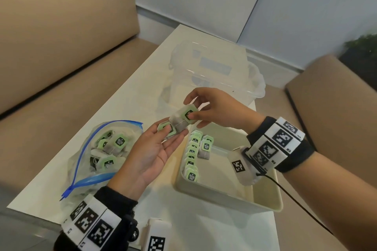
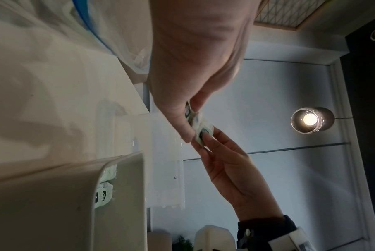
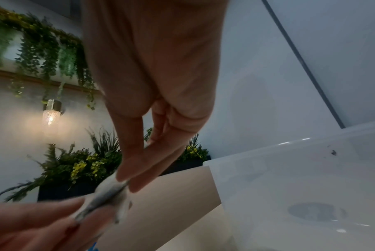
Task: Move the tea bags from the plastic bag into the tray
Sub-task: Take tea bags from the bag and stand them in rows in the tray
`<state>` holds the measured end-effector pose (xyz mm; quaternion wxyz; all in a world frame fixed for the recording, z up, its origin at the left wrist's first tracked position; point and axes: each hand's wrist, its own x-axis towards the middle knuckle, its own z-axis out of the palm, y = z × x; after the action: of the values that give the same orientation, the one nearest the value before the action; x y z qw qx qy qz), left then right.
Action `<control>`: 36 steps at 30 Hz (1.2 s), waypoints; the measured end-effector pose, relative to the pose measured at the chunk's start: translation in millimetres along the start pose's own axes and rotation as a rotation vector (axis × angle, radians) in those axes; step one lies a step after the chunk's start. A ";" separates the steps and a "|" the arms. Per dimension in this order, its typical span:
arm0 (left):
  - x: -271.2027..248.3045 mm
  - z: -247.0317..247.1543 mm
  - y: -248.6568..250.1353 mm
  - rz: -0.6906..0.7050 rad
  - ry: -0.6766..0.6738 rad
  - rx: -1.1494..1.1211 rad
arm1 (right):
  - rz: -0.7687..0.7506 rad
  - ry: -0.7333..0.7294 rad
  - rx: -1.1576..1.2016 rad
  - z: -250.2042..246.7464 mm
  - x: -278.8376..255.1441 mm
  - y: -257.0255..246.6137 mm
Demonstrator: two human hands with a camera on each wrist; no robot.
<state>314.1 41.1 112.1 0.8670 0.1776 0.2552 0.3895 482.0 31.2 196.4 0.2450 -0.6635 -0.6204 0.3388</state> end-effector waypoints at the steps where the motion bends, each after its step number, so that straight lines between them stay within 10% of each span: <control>1: -0.3 -1.1 0.6 0.003 0.013 -0.003 | 0.003 -0.009 0.037 -4.2 -2.2 0.1; 16: -6.9 -5.6 15.7 0.047 0.062 -0.039 | 0.178 -0.111 -0.556 -4.7 -19.6 73.6; 23: -5.7 -9.3 17.2 0.043 0.064 -0.037 | 0.358 -0.379 -0.561 14.2 -1.8 103.0; 36: -0.6 -11.4 20.5 0.038 0.066 -0.049 | 0.356 -0.351 -0.741 26.4 13.1 117.2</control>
<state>295.2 54.9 113.5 0.8545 0.1484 0.2706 0.4178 539.2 28.7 89.9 -0.1804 -0.7355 -0.6082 0.2378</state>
